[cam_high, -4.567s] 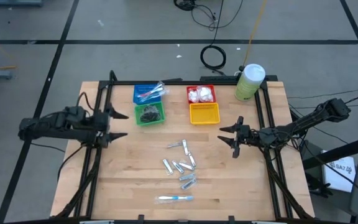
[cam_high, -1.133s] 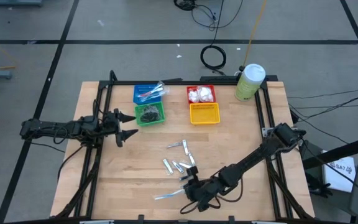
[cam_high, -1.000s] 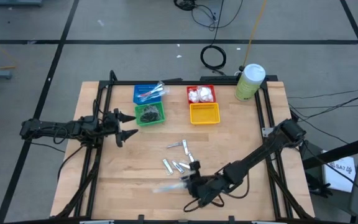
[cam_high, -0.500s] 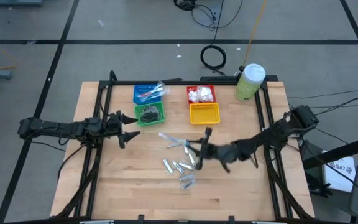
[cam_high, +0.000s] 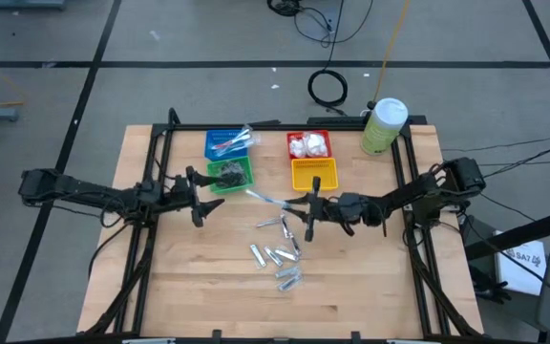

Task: Pick & Place Travel size toiletries
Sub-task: Put the blue toothbrush into the blue bin

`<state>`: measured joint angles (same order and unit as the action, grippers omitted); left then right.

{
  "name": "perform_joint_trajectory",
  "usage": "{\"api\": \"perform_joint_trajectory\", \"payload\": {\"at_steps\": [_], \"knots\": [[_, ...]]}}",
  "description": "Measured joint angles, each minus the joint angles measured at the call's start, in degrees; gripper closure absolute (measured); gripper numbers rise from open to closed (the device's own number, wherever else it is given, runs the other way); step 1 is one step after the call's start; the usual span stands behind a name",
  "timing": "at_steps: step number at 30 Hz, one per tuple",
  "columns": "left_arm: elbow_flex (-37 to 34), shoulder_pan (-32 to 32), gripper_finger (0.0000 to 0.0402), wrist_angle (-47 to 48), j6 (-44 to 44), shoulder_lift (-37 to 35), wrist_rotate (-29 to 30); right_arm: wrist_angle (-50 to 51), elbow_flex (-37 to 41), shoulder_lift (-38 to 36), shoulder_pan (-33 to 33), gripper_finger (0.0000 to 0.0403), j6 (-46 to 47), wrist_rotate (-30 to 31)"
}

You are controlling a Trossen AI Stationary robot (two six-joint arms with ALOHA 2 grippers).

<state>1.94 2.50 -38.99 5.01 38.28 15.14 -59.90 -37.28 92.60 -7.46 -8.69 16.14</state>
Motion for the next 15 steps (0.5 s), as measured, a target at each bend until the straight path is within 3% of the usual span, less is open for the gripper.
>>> {"api": "perform_joint_trajectory", "payload": {"at_steps": [6, 9, 15], "knots": [[2.67, 0.0, 0.0066, -6.31, -1.45, 9.98, -1.58, -0.28, -0.02, 0.0, 2.52, 0.0349, 0.36, -1.62], [5.48, 0.01, 0.0066, -8.16, -2.7, 14.49, -3.19, -1.45, -0.02, 0.0, 2.93, 0.0349, 0.68, -4.4], [12.7, 0.14, 0.0066, -12.15, -3.68, 22.44, -3.94, -2.97, -0.04, 0.0, 2.9, 0.0349, 0.4, -4.37]]}}
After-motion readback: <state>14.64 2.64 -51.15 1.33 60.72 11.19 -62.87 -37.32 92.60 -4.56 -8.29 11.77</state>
